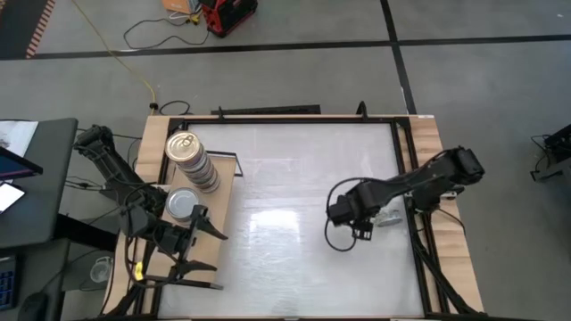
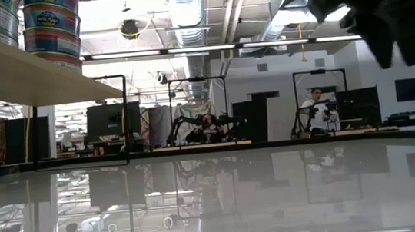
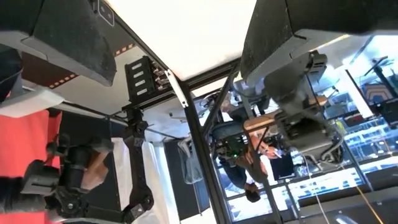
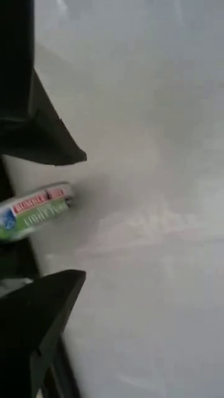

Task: Stack canned seafood by type on shelf
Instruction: Stack the green tuna can on top of the green tuna can on the shelf

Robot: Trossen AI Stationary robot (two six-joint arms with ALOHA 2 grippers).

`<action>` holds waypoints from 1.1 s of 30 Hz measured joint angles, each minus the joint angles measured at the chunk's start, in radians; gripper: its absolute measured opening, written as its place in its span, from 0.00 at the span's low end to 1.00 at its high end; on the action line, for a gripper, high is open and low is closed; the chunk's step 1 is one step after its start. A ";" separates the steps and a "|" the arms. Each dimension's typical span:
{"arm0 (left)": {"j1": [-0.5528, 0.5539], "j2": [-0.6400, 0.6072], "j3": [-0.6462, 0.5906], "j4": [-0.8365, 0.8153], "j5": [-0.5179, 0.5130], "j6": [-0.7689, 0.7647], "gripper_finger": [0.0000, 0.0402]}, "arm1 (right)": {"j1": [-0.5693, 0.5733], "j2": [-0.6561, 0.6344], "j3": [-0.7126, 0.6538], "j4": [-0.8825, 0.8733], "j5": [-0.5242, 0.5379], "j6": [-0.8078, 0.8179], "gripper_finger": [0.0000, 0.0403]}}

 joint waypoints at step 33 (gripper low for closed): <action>0.020 -0.059 0.138 -0.434 -0.188 0.060 0.83 | -0.126 0.000 -0.297 0.003 -0.212 -0.496 0.76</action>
